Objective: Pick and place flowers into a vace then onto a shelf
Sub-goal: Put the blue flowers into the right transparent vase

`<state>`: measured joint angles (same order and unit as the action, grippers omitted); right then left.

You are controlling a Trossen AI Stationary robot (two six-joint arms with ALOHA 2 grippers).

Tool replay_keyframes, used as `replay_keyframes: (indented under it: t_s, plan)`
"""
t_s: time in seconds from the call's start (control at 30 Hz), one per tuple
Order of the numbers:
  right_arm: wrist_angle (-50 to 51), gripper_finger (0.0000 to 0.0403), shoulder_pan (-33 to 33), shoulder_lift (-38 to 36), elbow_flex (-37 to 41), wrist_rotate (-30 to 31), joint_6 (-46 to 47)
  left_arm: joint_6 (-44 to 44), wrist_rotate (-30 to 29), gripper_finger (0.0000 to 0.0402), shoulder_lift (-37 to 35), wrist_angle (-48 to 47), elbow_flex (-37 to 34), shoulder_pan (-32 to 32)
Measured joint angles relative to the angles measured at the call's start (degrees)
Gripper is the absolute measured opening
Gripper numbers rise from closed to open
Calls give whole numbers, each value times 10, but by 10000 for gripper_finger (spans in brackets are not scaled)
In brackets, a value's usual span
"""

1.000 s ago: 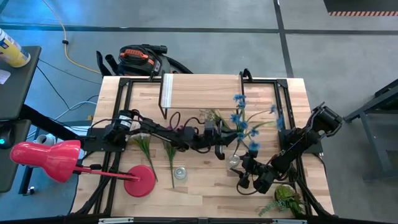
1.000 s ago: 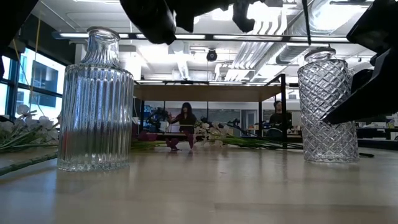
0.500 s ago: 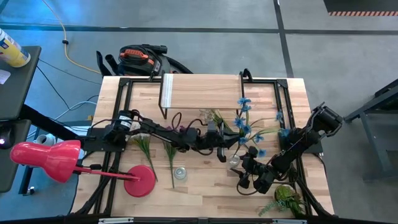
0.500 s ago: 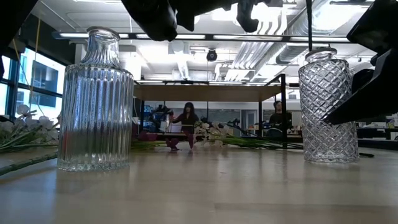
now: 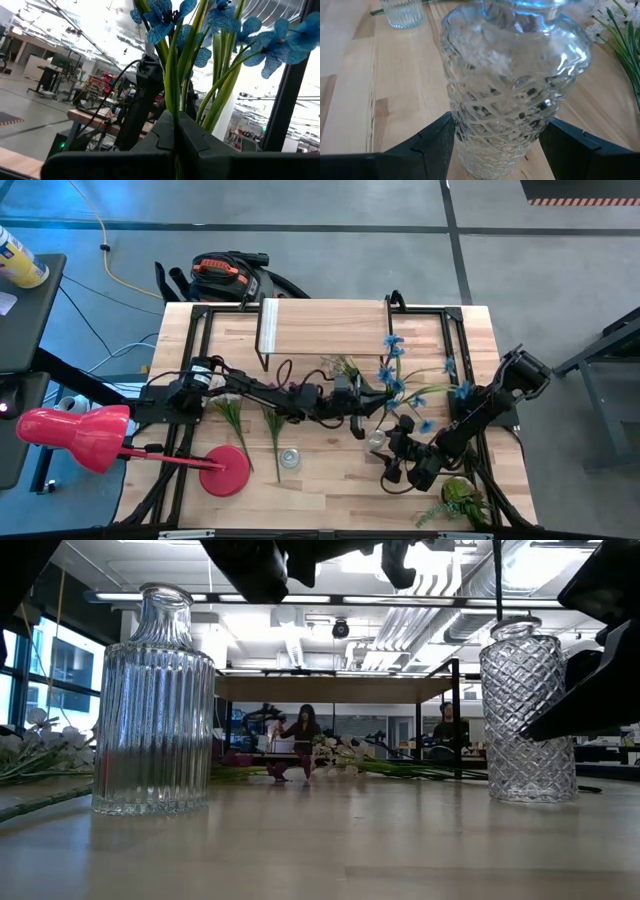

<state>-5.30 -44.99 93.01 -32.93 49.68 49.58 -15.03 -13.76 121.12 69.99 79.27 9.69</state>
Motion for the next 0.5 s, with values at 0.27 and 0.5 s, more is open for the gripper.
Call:
replay_keyframes:
  t_s: [0.27, 0.5]
  plan:
    - [-31, 255, 35, 0, 1, -6, -49, -2, 1, 45, 0, -22, 0, 0]
    - [-36, 255, 46, 0, 1, -8, -51, -2, 1, 34, 0, -61, 0, 0]
